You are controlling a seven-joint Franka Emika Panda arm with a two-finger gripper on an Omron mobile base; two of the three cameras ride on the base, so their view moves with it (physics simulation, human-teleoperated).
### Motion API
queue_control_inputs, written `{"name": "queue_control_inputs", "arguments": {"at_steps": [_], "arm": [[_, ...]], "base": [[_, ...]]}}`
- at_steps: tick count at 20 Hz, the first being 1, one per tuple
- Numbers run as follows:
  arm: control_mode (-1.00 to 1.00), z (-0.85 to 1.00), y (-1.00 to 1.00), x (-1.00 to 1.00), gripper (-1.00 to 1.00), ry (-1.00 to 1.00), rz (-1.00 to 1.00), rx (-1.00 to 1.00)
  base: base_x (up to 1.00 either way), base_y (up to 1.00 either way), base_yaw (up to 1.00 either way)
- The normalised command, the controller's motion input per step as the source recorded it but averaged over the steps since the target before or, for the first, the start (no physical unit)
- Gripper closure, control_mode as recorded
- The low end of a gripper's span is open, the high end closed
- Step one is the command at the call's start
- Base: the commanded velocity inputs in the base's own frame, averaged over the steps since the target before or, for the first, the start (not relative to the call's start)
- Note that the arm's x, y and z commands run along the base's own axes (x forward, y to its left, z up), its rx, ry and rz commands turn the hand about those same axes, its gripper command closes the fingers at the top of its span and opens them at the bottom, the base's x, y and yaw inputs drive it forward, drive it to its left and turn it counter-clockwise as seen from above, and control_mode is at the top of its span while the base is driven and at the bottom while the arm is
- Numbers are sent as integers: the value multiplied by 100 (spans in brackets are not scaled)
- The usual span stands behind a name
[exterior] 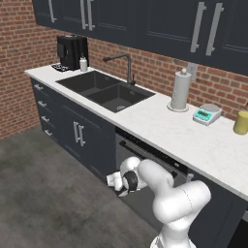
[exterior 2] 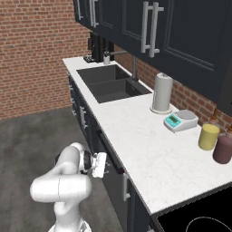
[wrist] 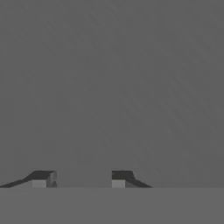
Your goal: Pick up the cup and bowl from the counter, place them in the dishwasher, and close the dishwasher door.
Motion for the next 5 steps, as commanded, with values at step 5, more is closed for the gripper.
{"name": "queue_control_inputs", "arguments": {"at_steps": [5], "arm": [[-100,-26,-47,34,-100,3,2,1]], "base": [[0,0,0]]}}
